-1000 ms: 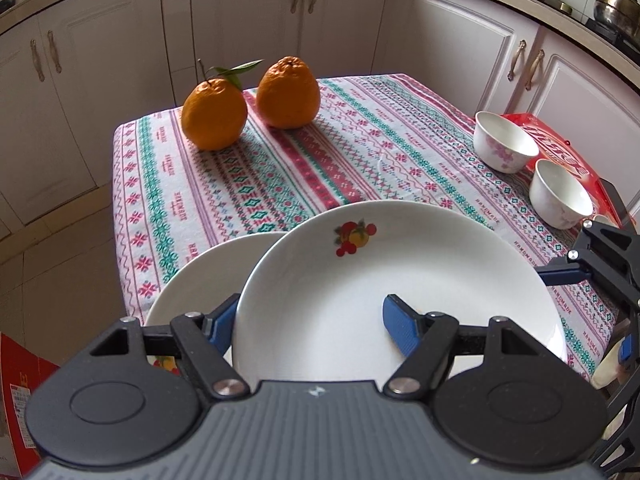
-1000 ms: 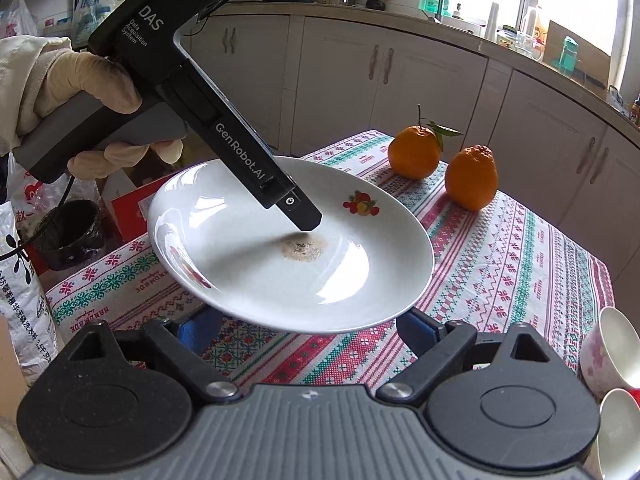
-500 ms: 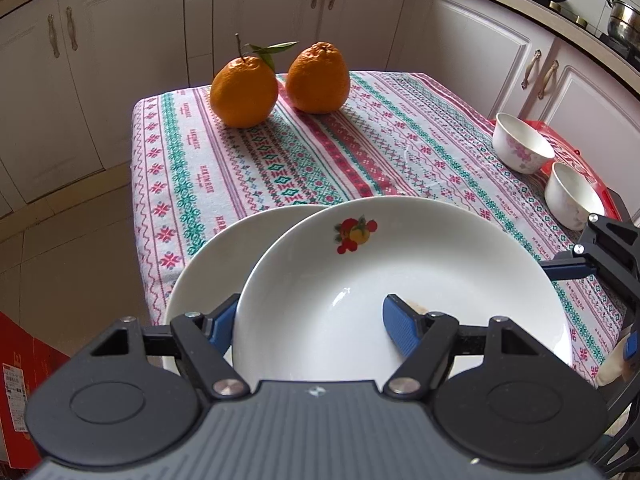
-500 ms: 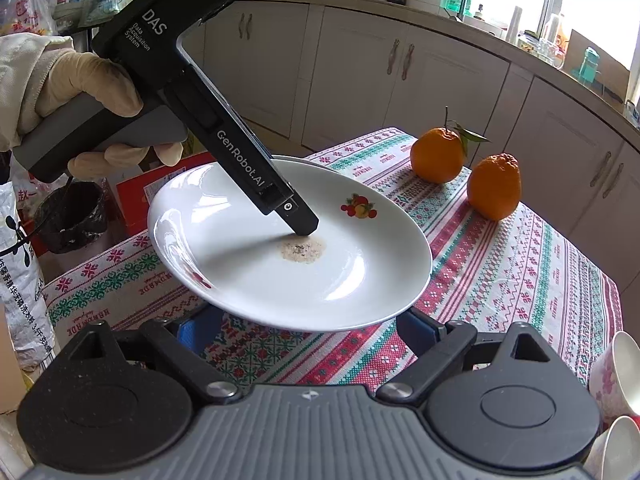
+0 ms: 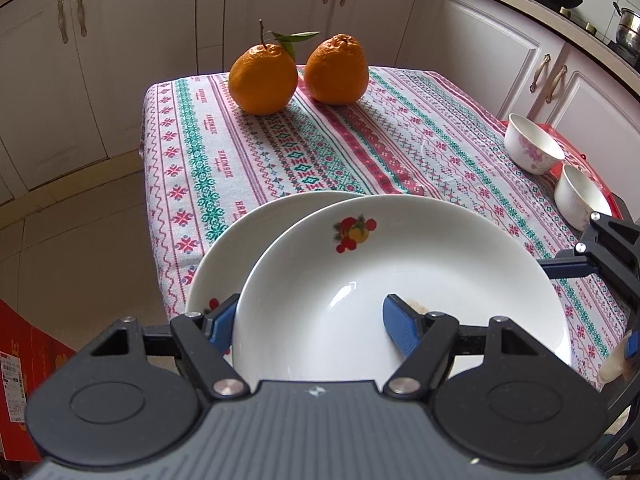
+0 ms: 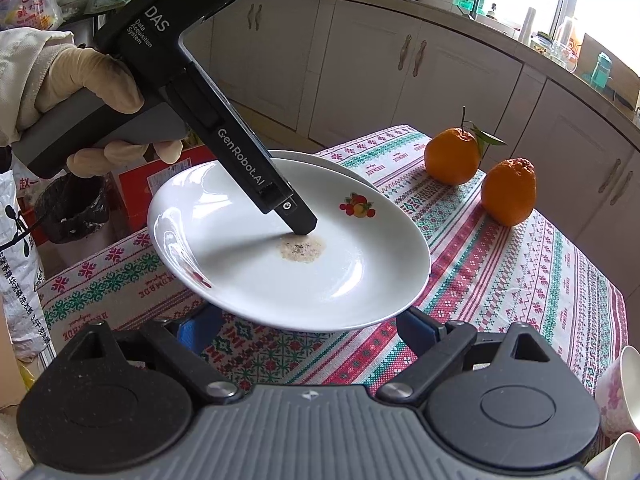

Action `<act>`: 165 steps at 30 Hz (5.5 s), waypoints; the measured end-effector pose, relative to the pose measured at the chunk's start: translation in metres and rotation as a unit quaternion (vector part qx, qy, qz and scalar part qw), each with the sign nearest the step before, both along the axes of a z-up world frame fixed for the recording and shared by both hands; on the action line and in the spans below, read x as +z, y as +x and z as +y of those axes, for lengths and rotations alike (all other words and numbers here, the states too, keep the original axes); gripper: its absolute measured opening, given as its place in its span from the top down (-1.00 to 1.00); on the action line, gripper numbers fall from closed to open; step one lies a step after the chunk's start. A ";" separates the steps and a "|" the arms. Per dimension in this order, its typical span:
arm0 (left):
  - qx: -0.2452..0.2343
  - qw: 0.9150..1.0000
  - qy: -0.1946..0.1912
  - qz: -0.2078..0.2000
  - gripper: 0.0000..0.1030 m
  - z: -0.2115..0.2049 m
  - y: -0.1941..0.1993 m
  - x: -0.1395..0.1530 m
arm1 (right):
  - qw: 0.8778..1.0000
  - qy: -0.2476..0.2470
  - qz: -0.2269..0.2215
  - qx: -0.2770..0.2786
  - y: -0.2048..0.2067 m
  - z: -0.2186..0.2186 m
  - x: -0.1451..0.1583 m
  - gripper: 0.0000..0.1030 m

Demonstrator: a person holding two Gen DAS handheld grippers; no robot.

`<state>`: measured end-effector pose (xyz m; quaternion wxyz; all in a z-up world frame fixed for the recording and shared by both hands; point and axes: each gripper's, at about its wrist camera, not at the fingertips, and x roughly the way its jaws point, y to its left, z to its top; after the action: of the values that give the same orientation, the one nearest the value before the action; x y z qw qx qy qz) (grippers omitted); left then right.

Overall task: Organize plates and bowls
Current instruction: 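Lower the plate onto the plate stack with the left tool, then open the left tool releasing the plate while the right tool moves to a white bowl, then grasp the rim of the white pink-flowered bowl with the right tool, then lift the bowl with the right tool and carry it across the table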

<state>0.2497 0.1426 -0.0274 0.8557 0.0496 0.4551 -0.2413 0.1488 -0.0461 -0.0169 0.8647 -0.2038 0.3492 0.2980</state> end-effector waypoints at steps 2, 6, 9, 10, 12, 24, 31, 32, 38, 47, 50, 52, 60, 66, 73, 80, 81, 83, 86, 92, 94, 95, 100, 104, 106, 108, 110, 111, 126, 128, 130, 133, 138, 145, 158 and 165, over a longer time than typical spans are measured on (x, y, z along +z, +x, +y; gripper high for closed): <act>0.001 1.000 0.002 0.001 -0.44 0.001 0.000 -0.002 | 1.000 0.000 0.000 0.001 0.001 0.001 0.000 -0.87; 0.001 1.000 0.002 0.003 -0.44 0.003 0.000 -0.003 | 1.000 -0.003 0.000 0.003 0.001 0.002 -0.001 -0.87; -0.001 1.000 0.007 0.002 -0.44 0.003 -0.002 -0.002 | 1.000 -0.003 0.001 0.004 0.002 0.002 -0.001 -0.87; -0.001 1.000 0.006 0.003 -0.44 0.003 -0.002 -0.001 | 1.000 -0.003 0.001 0.005 0.002 0.003 -0.002 -0.87; 0.001 1.000 0.004 0.003 -0.44 0.006 -0.002 0.000 | 1.000 -0.004 0.001 0.006 0.001 0.004 -0.002 -0.87; 0.001 1.000 0.008 -0.017 -0.48 0.008 -0.003 0.009 | 1.000 -0.002 0.001 0.007 0.001 0.005 -0.003 -0.87; 0.005 1.000 0.012 -0.024 -0.49 0.011 -0.002 0.011 | 1.000 -0.009 -0.001 0.007 0.003 0.006 -0.004 -0.87; 0.005 1.000 0.012 -0.025 -0.50 0.012 -0.002 0.011 | 1.000 -0.010 -0.001 0.007 0.003 0.007 -0.004 -0.87; 0.003 0.999 0.013 -0.032 -0.56 0.011 -0.002 0.012 | 1.000 -0.008 -0.002 0.009 0.002 0.007 -0.004 -0.87; 0.005 0.999 0.020 -0.043 -0.69 0.008 -0.004 0.013 | 1.000 -0.003 -0.002 -0.004 -0.004 -0.004 0.000 -1.00; 0.010 0.998 0.027 -0.051 -0.74 0.009 -0.003 0.013 | 1.000 -0.002 -0.004 -0.008 -0.008 -0.011 0.002 -1.00; 0.010 0.998 0.025 -0.050 -0.75 0.010 -0.003 0.013 | 1.000 0.000 -0.004 -0.012 -0.010 -0.015 0.003 -1.00; 0.009 0.995 0.024 -0.101 -0.76 -0.005 -0.024 0.026 | 0.999 0.016 -0.009 -0.046 -0.016 -0.039 0.013 -1.00; -0.002 0.991 0.001 -0.135 -0.82 -0.031 -0.056 0.037 | 0.994 0.037 -0.023 -0.095 -0.029 -0.072 0.025 -1.00; -0.004 0.989 -0.035 -0.146 -0.83 -0.071 -0.096 0.027 | 0.986 0.057 -0.037 -0.151 -0.052 -0.121 0.033 -1.00; -0.032 0.987 -0.042 -0.153 -0.83 -0.129 -0.132 0.009 | 0.975 0.069 -0.043 -0.207 -0.078 -0.175 0.035 -1.00; -0.041 0.986 -0.043 -0.154 -0.83 -0.137 -0.136 0.007 | 0.973 0.070 -0.044 -0.216 -0.081 -0.183 0.035 -1.00; -0.066 0.985 -0.042 -0.156 -0.83 -0.158 -0.144 0.003 | 0.969 0.071 -0.045 -0.232 -0.087 -0.201 0.034 -1.00; -0.108 0.981 -0.035 -0.160 -0.83 -0.188 -0.154 -0.004 | 0.962 0.068 -0.046 -0.262 -0.096 -0.226 0.033 -1.00; -0.178 0.971 -0.034 -0.158 -0.83 -0.239 -0.167 -0.014 | 0.947 0.078 -0.039 -0.309 -0.107 -0.271 0.029 -1.00; -0.194 0.968 -0.039 -0.152 -0.83 -0.252 -0.169 -0.018 | 0.943 0.081 -0.033 -0.322 -0.109 -0.282 0.025 -1.00; -0.202 0.967 -0.039 -0.150 -0.83 -0.258 -0.171 -0.019 | 0.941 0.084 -0.029 -0.327 -0.109 -0.287 0.023 -1.00; -0.242 0.959 -0.032 -0.146 -0.83 -0.287 -0.176 -0.028 | 0.933 0.102 -0.008 -0.345 -0.108 -0.309 0.013 -1.00; -0.255 0.955 -0.039 -0.145 -0.83 -0.302 -0.177 -0.030 | 0.928 0.118 0.013 -0.352 -0.103 -0.321 0.005 -0.99; -0.265 0.952 -0.035 -0.149 -0.82 -0.309 -0.177 -0.031 | 0.928 0.128 0.024 -0.350 -0.102 -0.326 0.002 -0.97; -0.270 0.949 -0.029 -0.157 -0.82 -0.314 -0.178 -0.032 | 0.928 0.132 0.031 -0.346 -0.099 -0.328 -0.002 -0.94; -0.274 0.948 -0.032 -0.158 -0.82 -0.318 -0.177 -0.031 | 0.928 0.135 0.036 -0.345 -0.097 -0.330 -0.004 -0.87; -0.277 0.947 -0.035 -0.157 -0.82 -0.319 -0.177 -0.031 | 0.928 0.137 0.040 -0.344 -0.096 -0.331 -0.005 -0.83; -0.290 0.941 -0.047 -0.165 -0.59 -0.327 -0.175 -0.032 | 0.921 0.182 0.080 -0.335 -0.088 -0.345 -0.009 -0.48; -0.295 0.940 -0.048 -0.163 -0.57 -0.327 -0.174 -0.032 | 0.921 0.184 0.081 -0.332 -0.088 -0.343 -0.009 -0.47; -0.296 0.940 -0.047 -0.163 -0.56 -0.328 -0.173 -0.032 | 0.922 0.181 0.081 -0.333 -0.088 -0.342 -0.009 -0.47; -0.295 0.941 -0.050 -0.160 -0.56 -0.326 -0.173 -0.032 | 0.922 0.180 0.082 -0.333 -0.088 -0.340 -0.007 -0.48; -0.290 0.942 -0.048 -0.161 -0.56 -0.318 -0.175 -0.027 | 0.925 0.177 0.081 -0.326 -0.087 -0.332 -0.002 -0.48; -0.266 0.950 -0.045 -0.159 -0.56 -0.298 -0.177 -0.017 | 0.934 0.178 0.079 -0.298 -0.084 -0.312 0.007 -0.48; -0.199 0.968 -0.026 -0.152 -0.56 -0.238 -0.171 -0.012 | 0.958 0.170 0.094 -0.212 -0.055 -0.245 0.007 -0.48; -0.172 0.973 -0.018 -0.149 -0.56 -0.217 -0.163 -0.013 | 0.963 0.167 0.100 -0.185 -0.039 -0.217 0.005 -0.48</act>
<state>0.0868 -0.0741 -0.0400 0.8603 0.1471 0.3023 -0.3832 0.1100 -0.2634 -0.0121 0.8871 0.0421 0.4110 0.2059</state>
